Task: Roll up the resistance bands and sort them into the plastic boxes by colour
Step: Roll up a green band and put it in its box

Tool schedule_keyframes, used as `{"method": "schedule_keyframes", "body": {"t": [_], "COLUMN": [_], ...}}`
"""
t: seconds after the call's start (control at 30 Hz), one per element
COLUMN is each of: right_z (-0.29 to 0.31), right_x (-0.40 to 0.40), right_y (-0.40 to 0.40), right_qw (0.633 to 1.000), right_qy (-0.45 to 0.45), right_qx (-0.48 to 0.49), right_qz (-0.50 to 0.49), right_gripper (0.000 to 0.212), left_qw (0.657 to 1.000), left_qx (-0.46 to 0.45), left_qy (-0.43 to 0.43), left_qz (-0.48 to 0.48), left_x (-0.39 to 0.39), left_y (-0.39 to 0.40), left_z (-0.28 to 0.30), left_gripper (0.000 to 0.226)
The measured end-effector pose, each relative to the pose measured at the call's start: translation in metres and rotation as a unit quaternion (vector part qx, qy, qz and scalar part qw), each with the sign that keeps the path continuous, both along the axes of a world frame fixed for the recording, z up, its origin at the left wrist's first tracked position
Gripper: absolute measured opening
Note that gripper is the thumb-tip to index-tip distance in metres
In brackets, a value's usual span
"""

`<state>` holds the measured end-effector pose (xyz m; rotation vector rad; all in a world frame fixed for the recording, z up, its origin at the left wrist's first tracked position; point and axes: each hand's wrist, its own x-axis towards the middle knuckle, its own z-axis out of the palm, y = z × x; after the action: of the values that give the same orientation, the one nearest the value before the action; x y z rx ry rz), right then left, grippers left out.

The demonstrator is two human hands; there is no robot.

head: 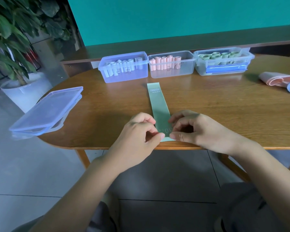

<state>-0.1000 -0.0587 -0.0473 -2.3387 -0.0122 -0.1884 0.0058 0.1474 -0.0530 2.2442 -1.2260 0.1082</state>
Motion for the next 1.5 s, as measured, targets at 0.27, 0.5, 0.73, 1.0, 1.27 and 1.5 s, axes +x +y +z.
{"method": "schedule_keyframes", "body": {"t": [0.27, 0.5, 0.73, 1.0, 1.27, 1.5], "right_z": [0.000, -0.005, -0.005, -0.011, -0.009, -0.008], "right_x": [0.004, -0.001, -0.007, -0.006, -0.002, 0.002], "right_y": [-0.001, -0.003, -0.004, -0.003, -0.001, -0.002], "right_qw": [0.998, 0.994, 0.994, 0.990, 0.994, 0.996], "right_qy": [-0.029, -0.056, -0.057, -0.097, -0.089, -0.057], "right_qx": [0.030, -0.044, -0.073, -0.080, -0.062, -0.060], "right_qz": [0.042, 0.087, 0.060, 0.057, 0.011, -0.017], "right_gripper": [0.007, 0.010, 0.011, 0.013, 0.007, 0.008], "left_qw": [0.996, 0.995, 0.998, 0.997, 0.997, 0.997], "left_qx": [-0.032, -0.006, -0.024, -0.013, -0.020, -0.017], "left_qy": [0.025, -0.016, -0.001, -0.041, -0.041, -0.059], "left_qz": [-0.073, -0.095, -0.067, -0.066, -0.060, -0.052], "left_x": [0.001, 0.001, 0.001, 0.002, 0.000, 0.000], "left_y": [-0.003, 0.001, -0.003, -0.007, -0.007, -0.010], "left_z": [0.000, -0.005, -0.005, -0.007, -0.006, -0.009], "left_gripper": [0.011, 0.012, 0.013, 0.021, 0.008, 0.015]}}
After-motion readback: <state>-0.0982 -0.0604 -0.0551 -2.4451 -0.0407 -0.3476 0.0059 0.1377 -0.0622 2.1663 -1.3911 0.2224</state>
